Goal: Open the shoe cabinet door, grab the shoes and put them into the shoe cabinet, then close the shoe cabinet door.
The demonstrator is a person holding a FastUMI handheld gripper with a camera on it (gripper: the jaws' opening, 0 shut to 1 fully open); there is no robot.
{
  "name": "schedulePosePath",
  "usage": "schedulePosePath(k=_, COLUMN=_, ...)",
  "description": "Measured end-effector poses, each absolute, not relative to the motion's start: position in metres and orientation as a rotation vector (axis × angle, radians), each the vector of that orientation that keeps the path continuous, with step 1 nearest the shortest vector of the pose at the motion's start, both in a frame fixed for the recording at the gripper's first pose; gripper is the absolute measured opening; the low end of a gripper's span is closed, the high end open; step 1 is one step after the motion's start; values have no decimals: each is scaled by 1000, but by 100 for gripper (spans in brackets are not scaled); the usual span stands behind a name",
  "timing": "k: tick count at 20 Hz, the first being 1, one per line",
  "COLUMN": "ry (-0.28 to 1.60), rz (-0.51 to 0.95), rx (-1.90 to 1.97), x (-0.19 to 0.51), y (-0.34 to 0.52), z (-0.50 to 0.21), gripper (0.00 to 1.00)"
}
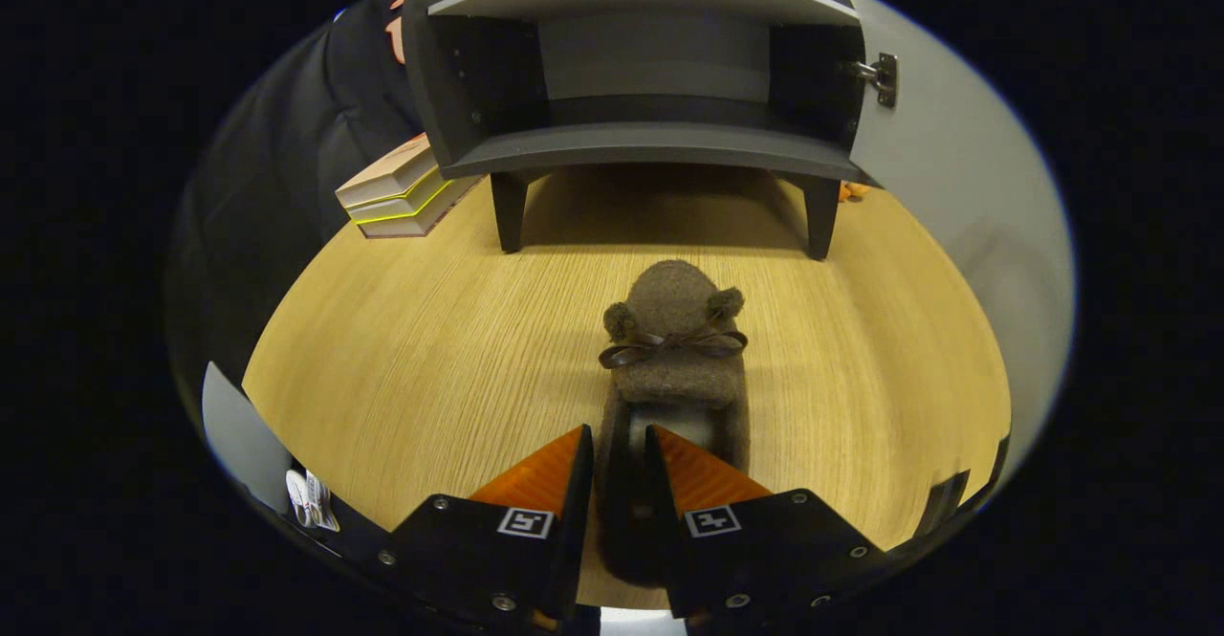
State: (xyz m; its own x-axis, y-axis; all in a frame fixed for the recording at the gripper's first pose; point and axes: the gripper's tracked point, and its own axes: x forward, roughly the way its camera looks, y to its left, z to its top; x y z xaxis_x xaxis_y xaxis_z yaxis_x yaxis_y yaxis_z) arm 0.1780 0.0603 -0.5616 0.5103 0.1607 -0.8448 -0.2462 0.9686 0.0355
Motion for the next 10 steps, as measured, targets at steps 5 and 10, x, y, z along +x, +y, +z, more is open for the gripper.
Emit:
schedulePosePath(k=5, ry=1019, rz=262, rx=-85, x=184, y=66, z=-569, gripper=8)
schedulePosePath(k=10, ry=997, rz=215, rx=-79, x=191, y=58, z=-551, gripper=7)
